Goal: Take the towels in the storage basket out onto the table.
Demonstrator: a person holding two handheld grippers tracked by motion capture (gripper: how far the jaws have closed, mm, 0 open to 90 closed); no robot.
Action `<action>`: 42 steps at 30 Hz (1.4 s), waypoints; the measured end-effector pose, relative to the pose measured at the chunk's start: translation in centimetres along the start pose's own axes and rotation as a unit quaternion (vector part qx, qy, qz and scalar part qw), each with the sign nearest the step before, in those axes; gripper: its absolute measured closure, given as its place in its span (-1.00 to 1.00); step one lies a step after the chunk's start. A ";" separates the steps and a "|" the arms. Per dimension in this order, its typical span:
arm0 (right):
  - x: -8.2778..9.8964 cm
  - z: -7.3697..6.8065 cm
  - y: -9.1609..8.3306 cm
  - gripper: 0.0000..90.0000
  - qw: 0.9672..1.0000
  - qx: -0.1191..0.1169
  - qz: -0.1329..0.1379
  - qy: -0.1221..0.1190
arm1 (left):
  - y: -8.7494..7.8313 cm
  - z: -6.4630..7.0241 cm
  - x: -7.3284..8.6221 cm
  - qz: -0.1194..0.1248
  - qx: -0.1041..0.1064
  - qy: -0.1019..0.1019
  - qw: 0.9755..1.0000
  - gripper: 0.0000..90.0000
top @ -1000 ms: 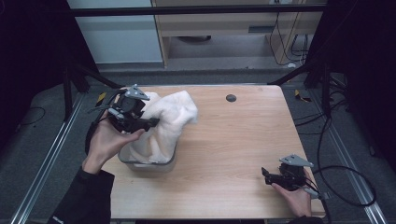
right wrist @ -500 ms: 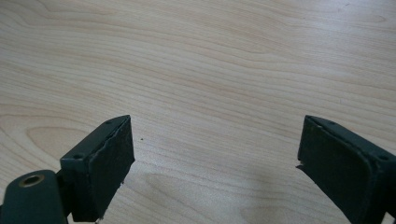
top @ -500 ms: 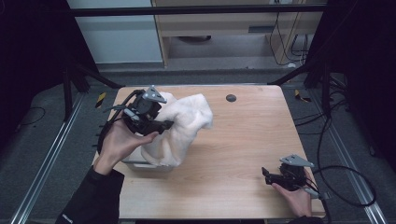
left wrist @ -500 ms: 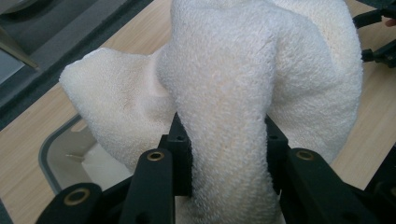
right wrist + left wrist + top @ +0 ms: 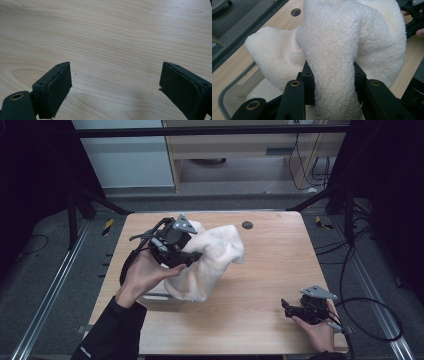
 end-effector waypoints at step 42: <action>0.4 1.8 0.0 -0.70 0.999 0.044 -0.001 0.017 | 9.0 4.7 -4.5 -0.027 0.044 0.057 0.997 0.44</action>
Point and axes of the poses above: each handheld gripper's, and its own axes: y roughly forward along the jaws, x roughly out of its underside, z roughly to its right, the point moved 5 cm from there along y, roughly forward along the jaws, and after that the axes turned 13 degrees about -z, right-handed, at the moved point
